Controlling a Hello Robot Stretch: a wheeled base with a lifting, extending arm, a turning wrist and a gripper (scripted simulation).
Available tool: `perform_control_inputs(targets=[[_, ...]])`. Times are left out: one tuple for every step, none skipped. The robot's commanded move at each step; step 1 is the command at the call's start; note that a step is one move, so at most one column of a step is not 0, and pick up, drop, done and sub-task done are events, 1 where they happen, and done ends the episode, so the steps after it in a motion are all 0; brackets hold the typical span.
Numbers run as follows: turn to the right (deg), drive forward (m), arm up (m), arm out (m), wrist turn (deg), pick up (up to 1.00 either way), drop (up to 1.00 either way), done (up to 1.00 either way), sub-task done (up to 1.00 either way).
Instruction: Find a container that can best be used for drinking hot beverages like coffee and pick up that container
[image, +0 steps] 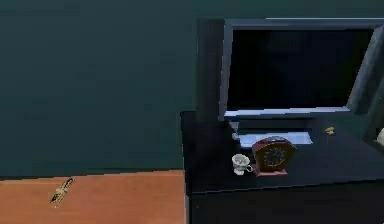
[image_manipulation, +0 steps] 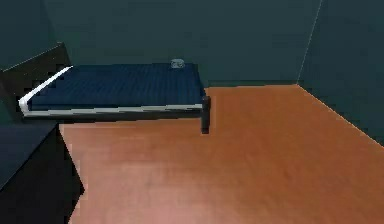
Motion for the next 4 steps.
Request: perform_control_inputs(targets=[[-45.0, 0.00, 0.00, 0.00, 0.0, 0.00, 0.00, 0.00, 0.00], [-24.0, 0.00, 0.00, 0.00, 0.0, 0.00, 0.00, 0.00, 0.00], [45.0, 0.00, 0.00, 0.00, 0.0, 0.00, 0.00, 0.00, 0.00], [27.0, 0.00, 0.00, 0.00, 0.0, 0.00, 0.00, 0.00, 0.00]])
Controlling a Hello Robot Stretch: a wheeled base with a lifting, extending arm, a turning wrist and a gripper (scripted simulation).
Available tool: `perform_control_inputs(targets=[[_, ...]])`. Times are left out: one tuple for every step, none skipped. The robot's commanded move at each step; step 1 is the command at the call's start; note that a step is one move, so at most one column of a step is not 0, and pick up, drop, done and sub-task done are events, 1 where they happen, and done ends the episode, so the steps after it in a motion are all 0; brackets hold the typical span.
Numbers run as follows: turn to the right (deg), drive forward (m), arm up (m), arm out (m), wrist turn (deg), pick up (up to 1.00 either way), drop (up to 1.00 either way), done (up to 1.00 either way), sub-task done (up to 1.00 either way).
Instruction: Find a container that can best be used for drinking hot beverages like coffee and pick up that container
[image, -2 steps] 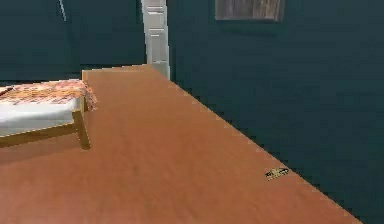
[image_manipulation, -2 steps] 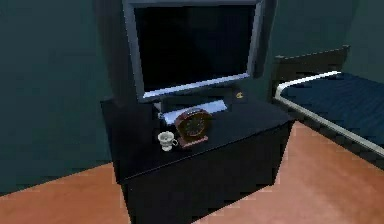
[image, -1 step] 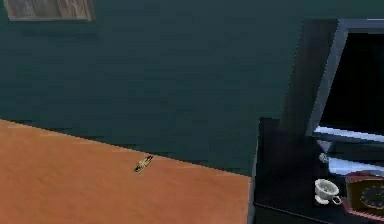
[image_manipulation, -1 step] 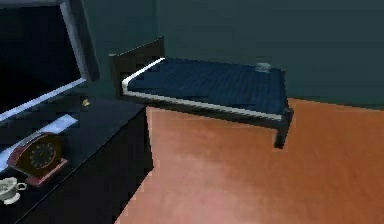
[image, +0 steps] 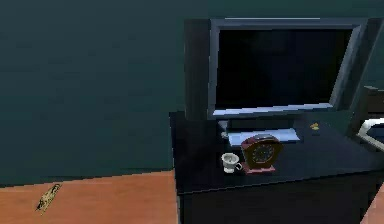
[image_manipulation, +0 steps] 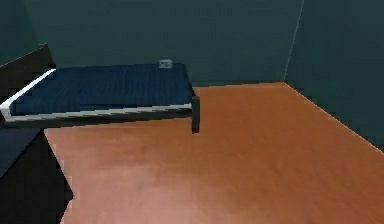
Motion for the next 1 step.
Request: perform_control_inputs(targets=[[0.0, 0.35, 0.00, 0.00, 0.0, 0.00, 0.00, 0.00, 0.00]])
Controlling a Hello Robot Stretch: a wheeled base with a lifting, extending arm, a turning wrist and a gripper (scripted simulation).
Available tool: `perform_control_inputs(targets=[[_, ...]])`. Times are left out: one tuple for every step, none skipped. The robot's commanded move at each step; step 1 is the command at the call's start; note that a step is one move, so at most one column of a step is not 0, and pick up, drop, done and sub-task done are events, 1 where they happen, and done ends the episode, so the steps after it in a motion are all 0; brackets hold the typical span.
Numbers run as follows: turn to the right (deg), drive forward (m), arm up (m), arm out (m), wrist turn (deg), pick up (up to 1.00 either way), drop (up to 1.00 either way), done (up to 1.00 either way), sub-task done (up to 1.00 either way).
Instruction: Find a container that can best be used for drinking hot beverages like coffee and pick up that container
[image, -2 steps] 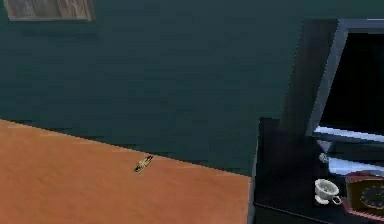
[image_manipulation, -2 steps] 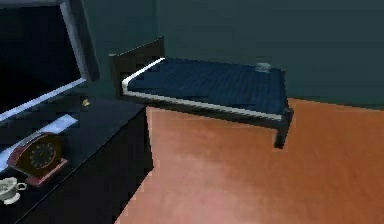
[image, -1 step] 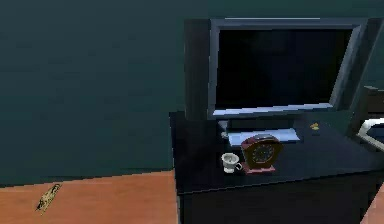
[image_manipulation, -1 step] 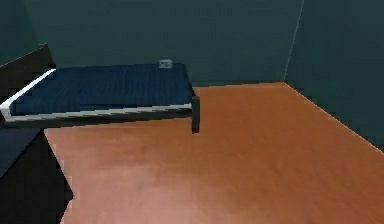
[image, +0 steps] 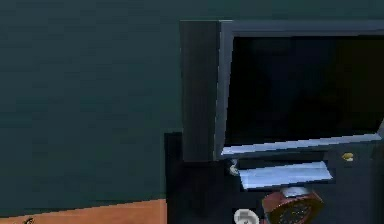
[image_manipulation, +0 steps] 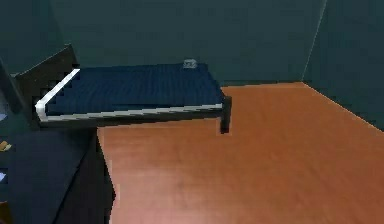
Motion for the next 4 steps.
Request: perform_control_inputs(targets=[[-45.0, 0.00, 0.00, 0.00, 0.0, 0.00, 0.00, 0.00, 0.00], [-21.0, 0.00, 0.00, 0.00, 0.0, 0.00, 0.00, 0.00, 0.00], [0.0, 0.00, 0.50, 0.00, 0.0, 0.00, 0.00, 0.00, 0.00], [0.0, 0.00, 0.36, 0.00, 0.0, 0.00, 0.00, 0.00, 0.00]])
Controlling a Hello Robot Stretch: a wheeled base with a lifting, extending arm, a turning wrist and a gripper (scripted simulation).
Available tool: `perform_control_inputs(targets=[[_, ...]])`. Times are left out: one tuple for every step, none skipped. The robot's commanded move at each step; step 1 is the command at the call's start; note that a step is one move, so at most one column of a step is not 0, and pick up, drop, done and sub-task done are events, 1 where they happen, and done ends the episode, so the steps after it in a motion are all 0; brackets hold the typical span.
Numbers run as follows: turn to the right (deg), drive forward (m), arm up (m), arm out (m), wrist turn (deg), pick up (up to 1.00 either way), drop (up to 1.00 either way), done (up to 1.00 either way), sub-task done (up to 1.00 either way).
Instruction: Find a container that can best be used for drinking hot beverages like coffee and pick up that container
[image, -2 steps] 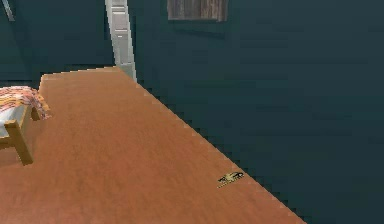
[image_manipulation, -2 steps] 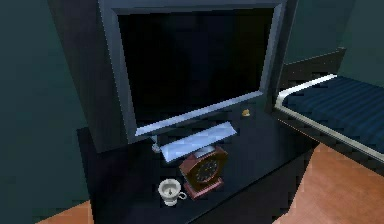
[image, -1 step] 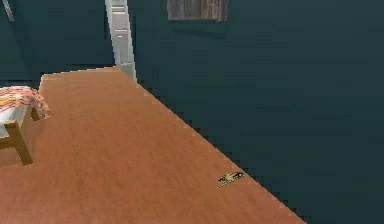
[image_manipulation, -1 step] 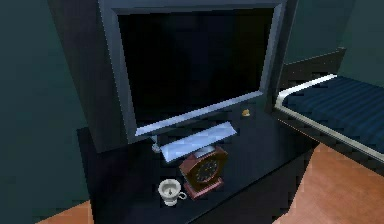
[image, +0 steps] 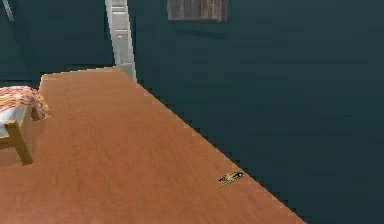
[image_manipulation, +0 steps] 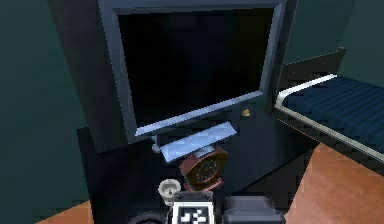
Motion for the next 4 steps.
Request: perform_control_inputs(targets=[[0.0, 0.00, 0.00, 0.22, 0.0, 0.00, 0.00, 0.00, 0.00], [0.0, 0.00, 0.00, 0.00, 45.0, 0.00, 0.00, 0.00, 0.00], [0.0, 0.00, 0.00, 0.00, 45.0, 0.00, 0.00, 0.00, 0.00], [0.0, 0.00, 0.00, 0.00, 45.0, 0.00, 0.00, 0.00, 0.00]])
